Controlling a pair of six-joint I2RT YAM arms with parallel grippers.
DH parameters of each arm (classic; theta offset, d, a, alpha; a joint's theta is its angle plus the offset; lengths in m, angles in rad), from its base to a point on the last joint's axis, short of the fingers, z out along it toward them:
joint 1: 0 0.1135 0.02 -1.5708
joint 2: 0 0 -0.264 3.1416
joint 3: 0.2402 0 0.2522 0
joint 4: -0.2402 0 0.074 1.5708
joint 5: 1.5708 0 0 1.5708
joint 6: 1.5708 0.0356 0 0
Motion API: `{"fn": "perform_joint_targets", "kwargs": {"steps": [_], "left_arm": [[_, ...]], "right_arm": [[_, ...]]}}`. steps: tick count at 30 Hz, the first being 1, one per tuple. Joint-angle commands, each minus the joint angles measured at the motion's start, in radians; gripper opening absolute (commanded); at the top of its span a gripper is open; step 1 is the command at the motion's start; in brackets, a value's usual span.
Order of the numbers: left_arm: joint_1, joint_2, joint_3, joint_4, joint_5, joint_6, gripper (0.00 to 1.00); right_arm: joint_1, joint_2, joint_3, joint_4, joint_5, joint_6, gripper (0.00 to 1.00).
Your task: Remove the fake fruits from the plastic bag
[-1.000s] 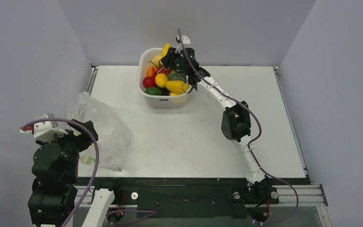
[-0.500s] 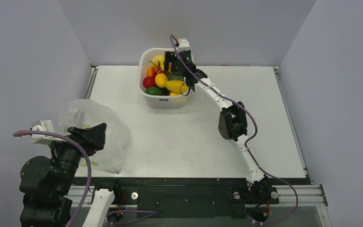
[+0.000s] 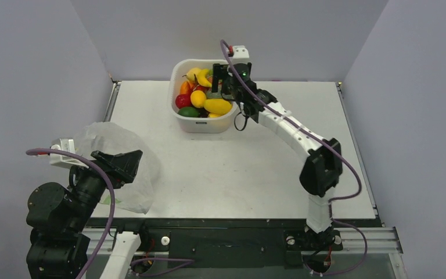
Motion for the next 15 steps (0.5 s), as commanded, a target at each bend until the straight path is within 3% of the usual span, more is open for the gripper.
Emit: {"fn": "perform_joint_targets", "kwargs": {"steps": [1, 9, 15], "left_arm": [[0.001, 0.016, 0.005, 0.052, 0.061, -0.018, 0.70], [0.001, -0.025, 0.001, 0.070, 0.006, 0.001, 0.71], [0.001, -0.032, 0.012, 0.079, -0.009, 0.023, 0.71]], "right_arm": [[-0.006, -0.262, -0.284, 0.068, 0.071, 0.112, 0.77], [0.028, -0.684, -0.655, -0.035, 0.028, 0.182, 0.76], [0.074, -1.000, -0.823, -0.135, 0.075, 0.106, 0.77]]}}
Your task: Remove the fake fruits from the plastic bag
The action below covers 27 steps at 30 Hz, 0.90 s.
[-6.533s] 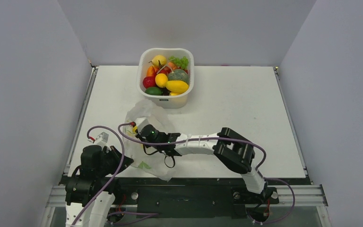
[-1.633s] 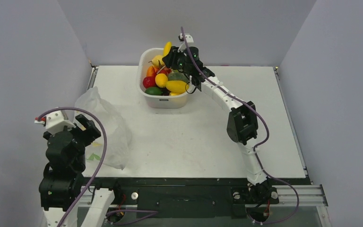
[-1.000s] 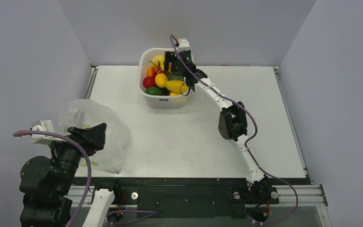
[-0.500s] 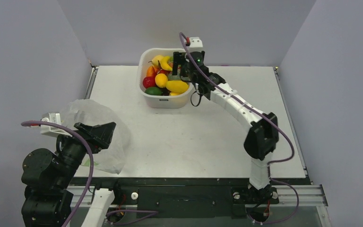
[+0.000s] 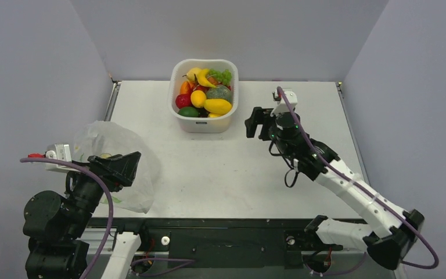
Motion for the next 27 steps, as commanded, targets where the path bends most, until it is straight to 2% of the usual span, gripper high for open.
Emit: {"fn": "perform_joint_targets", "kwargs": {"steps": [1, 10, 15, 21, 27], "left_arm": [[0.001, -0.005, 0.019, 0.055, -0.023, 0.033, 0.71], [0.000, -0.008, 0.037, 0.064, -0.008, 0.029, 0.72], [-0.001, -0.032, 0.041, 0.070, -0.022, 0.030, 0.72], [-0.001, -0.081, 0.003, 0.129, -0.051, 0.028, 0.72], [-0.001, -0.115, -0.014, 0.167, -0.103, 0.027, 0.72]], "right_arm": [[0.022, -0.221, -0.056, -0.080, 0.055, -0.047, 0.78], [0.018, -0.541, -0.085, -0.200, 0.225, -0.080, 0.79], [0.018, -0.674, -0.124, -0.217, 0.259, -0.072, 0.79], [0.018, -0.751, -0.142, -0.266, 0.346, 0.011, 0.80], [0.018, -0.791, -0.141, -0.286, 0.365, 0.030, 0.82]]}}
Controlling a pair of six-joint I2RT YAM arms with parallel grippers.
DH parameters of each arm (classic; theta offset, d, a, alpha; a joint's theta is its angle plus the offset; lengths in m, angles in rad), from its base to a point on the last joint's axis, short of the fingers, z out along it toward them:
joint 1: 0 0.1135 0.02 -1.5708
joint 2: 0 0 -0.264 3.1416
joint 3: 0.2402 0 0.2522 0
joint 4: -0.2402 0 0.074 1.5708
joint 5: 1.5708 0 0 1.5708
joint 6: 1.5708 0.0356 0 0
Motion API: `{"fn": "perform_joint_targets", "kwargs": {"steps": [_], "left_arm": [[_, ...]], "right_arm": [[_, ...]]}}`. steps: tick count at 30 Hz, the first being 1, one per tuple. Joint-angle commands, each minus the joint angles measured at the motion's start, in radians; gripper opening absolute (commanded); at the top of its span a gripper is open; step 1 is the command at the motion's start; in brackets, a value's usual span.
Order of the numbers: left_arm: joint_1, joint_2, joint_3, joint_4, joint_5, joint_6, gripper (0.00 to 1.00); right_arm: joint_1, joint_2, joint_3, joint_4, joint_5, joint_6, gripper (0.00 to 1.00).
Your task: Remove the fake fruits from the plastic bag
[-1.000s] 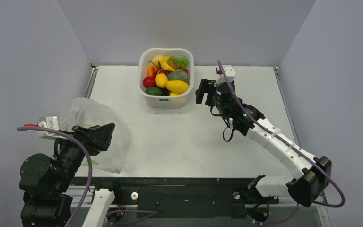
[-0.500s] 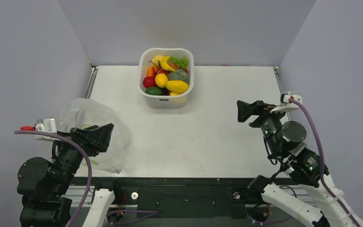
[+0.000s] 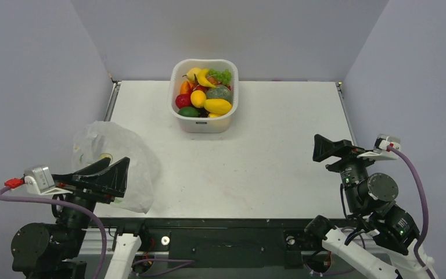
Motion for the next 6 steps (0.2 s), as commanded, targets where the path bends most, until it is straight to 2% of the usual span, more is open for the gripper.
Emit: {"fn": "perform_joint_targets", "kwargs": {"steps": [1, 6], "left_arm": [[0.001, -0.021, -0.006, 0.081, -0.055, 0.007, 0.72], [-0.001, -0.033, -0.003, 0.069, -0.081, 0.007, 0.72]], "right_arm": [[-0.004, -0.017, 0.006, -0.020, 0.041, 0.024, 0.82], [-0.003, -0.014, 0.029, -0.049, 0.063, 0.041, 0.85]]}}
